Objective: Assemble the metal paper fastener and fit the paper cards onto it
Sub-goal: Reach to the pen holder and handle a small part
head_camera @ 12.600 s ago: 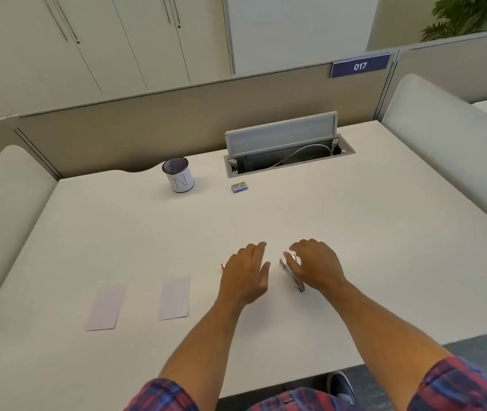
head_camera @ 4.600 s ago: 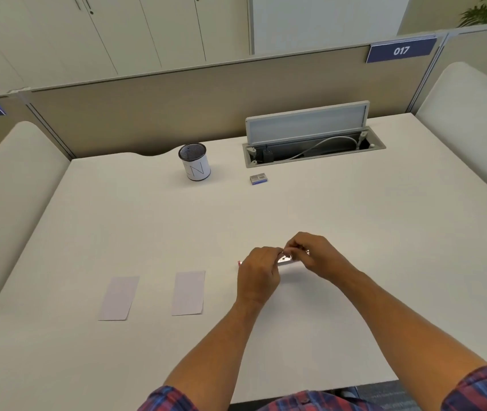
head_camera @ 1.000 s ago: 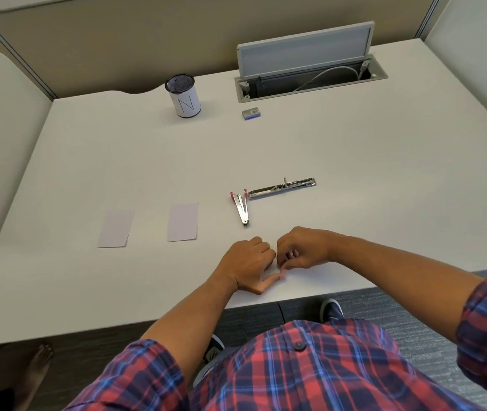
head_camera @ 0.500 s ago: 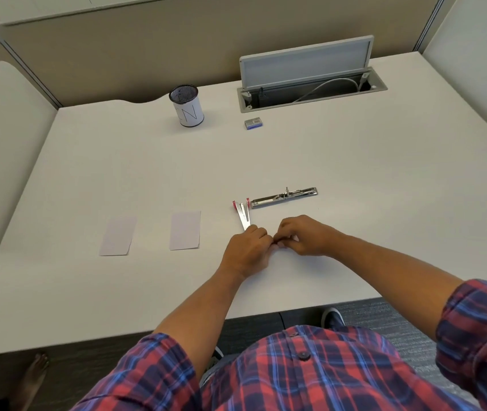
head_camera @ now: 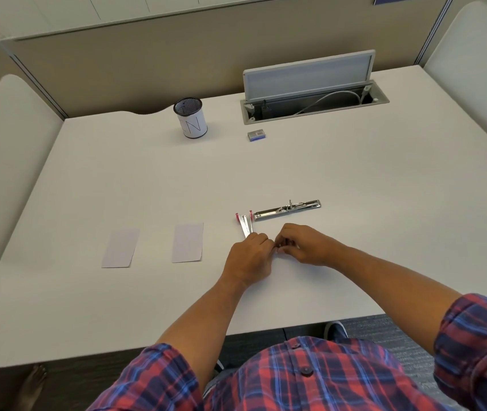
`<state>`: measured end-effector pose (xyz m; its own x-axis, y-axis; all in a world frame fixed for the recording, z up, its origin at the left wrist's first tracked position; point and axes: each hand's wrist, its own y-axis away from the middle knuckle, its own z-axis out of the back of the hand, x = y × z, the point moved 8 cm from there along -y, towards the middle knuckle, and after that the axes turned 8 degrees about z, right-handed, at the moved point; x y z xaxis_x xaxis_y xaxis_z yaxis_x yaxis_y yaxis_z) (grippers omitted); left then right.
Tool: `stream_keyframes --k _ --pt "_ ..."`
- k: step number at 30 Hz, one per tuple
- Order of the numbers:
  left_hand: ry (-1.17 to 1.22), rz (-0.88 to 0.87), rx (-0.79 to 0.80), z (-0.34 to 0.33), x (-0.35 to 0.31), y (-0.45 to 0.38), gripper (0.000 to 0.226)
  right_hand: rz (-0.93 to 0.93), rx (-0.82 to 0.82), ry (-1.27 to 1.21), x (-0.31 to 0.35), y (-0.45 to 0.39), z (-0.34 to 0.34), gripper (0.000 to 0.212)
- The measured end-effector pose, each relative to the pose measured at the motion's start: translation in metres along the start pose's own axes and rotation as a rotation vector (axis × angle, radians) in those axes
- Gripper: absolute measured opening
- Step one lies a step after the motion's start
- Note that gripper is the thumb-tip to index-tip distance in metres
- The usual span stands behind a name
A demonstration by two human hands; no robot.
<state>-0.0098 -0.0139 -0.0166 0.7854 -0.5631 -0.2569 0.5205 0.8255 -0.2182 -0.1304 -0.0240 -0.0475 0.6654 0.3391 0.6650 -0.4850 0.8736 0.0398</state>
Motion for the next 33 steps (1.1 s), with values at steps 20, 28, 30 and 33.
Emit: stream_keyframes --k 20,28,30,33 --pt "-0.004 0.065 -0.257 0.052 0.037 -0.073 0.021 -0.081 -0.313 -0.353 -0.004 -0.075 0.082 0.017" --pt "-0.024 0.121 -0.308 0.067 0.058 -0.107 0.018 -0.135 -0.403 -0.568 -0.020 -0.111 0.094 0.017" --pt "-0.029 0.121 -0.337 0.072 0.063 -0.114 0.016 -0.137 -0.427 -0.605 -0.020 -0.120 0.097 0.018" --pt "-0.032 0.118 -0.360 0.076 0.073 -0.124 0.013 -0.165 -0.469 -0.666 -0.024 -0.133 0.101 0.019"
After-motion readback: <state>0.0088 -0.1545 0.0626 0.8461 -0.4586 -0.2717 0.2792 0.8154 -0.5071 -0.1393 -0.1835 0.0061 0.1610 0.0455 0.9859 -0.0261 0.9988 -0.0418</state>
